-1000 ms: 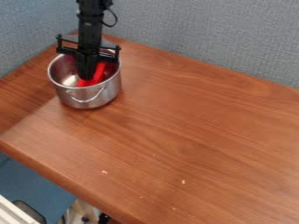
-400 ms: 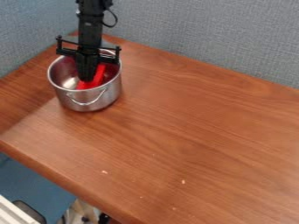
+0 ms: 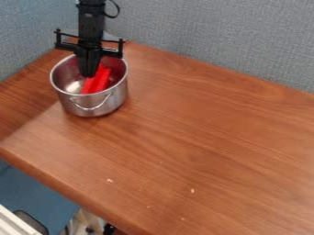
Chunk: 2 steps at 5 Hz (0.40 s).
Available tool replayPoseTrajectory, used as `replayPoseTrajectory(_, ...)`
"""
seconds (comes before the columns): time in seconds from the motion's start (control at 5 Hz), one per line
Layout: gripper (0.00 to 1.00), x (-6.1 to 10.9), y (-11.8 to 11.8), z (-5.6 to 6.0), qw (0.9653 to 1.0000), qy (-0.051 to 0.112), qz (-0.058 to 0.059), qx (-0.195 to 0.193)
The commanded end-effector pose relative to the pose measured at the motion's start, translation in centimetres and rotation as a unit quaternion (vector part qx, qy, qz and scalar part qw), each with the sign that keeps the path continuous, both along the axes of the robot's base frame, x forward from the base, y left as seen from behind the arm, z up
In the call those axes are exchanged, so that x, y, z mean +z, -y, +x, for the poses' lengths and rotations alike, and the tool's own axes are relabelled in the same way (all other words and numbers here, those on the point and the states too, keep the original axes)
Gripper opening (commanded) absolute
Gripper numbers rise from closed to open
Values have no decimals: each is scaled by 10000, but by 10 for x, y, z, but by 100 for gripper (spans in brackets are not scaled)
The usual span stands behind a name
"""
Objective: Put the red object in the metal pot
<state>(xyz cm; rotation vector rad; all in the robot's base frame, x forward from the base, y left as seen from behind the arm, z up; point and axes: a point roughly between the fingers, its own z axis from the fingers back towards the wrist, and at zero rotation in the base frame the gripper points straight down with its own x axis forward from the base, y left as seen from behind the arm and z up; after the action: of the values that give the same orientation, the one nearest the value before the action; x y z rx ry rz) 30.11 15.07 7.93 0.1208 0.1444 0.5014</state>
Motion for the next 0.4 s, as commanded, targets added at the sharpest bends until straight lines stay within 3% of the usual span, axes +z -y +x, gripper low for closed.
replayPoseTrajectory(0.0, 0, 33, -9, 5, 9986, 477, 225, 86)
replayPoseTrajectory(0.2, 0, 42, -9, 6, 9982, 539, 252, 107)
